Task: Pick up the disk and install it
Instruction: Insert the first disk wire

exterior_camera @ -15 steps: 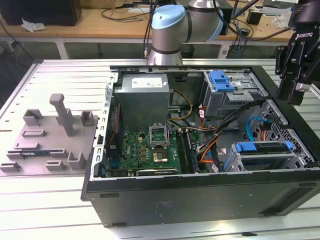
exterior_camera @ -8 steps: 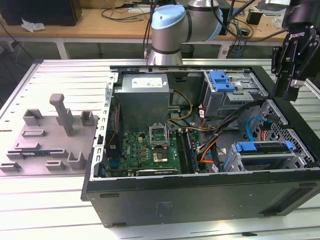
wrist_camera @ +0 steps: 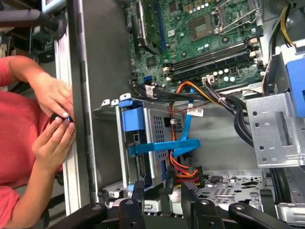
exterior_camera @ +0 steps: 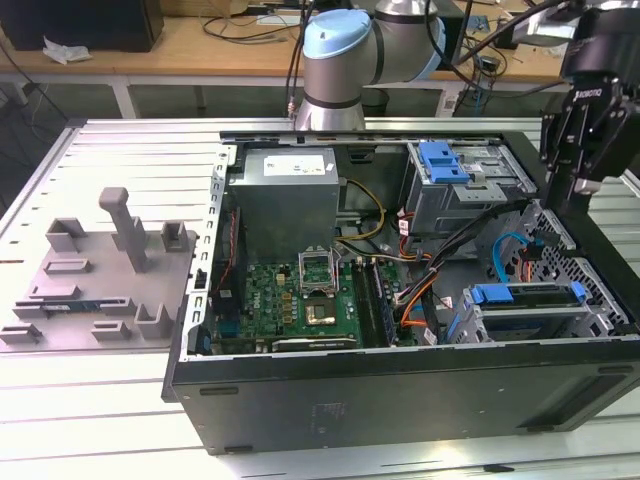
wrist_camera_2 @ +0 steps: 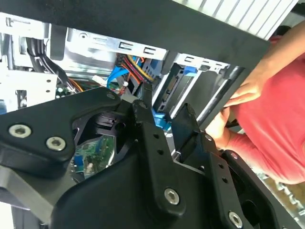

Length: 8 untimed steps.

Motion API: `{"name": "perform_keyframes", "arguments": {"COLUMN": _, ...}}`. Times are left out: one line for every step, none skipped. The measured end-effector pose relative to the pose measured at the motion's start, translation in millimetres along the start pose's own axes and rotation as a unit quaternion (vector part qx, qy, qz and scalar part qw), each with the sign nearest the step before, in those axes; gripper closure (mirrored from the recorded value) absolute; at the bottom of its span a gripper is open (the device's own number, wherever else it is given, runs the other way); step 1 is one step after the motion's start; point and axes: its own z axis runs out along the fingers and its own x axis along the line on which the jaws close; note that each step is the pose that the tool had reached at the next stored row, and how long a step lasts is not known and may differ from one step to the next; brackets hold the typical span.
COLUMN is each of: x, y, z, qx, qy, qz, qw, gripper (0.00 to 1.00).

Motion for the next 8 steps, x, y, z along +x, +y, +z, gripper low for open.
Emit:
{"name": "perform_keyframes", "arguments": {"x": -0.9, "y": -0.1, "z": 1.5, "qx": -0.0039, "qy": -0.0004, "qz": 0.007, "qw": 1.0000, "gripper": 0.56}}
{"name": "perform_keyframes", "arguments": {"x": -1.8, "y": -0.2, "z": 3.0, "qx": -0.0077, "qy": -0.0009, "qz": 0.013, "qw": 0.9999, "gripper": 0.56}}
{"name": "perform_keyframes", "arguments": {"x": -3.1, "y": -0.4, "z": 5.2, "qx": -0.0130, "qy": -0.0015, "qz": 0.022, "qw": 0.9997, "gripper": 0.56}}
{"name": "perform_keyframes", "arguments": {"x": -4.0, "y": -0.5, "z": 6.7, "qx": -0.0157, "qy": -0.0018, "qz": 0.026, "qw": 0.9995, "gripper": 0.56}}
{"name": "perform_keyframes", "arguments": {"x": -4.9, "y": -0.8, "z": 8.1, "qx": -0.0175, "qy": -0.0020, "qz": 0.029, "qw": 0.9994, "gripper": 0.56}}
{"name": "perform_keyframes", "arguments": {"x": -5.5, "y": -1.1, "z": 9.0, "qx": -0.0179, "qy": -0.0021, "qz": 0.030, "qw": 0.9994, "gripper": 0.56}}
{"name": "perform_keyframes", "arguments": {"x": -5.4, "y": -1.1, "z": 9.1, "qx": -0.0180, "qy": -0.0020, "qz": 0.030, "qw": 0.9994, "gripper": 0.56}}
{"name": "perform_keyframes", "arguments": {"x": -5.4, "y": -1.1, "z": 9.1, "qx": -0.0180, "qy": -0.0019, "qz": 0.030, "qw": 0.9994, "gripper": 0.56}}
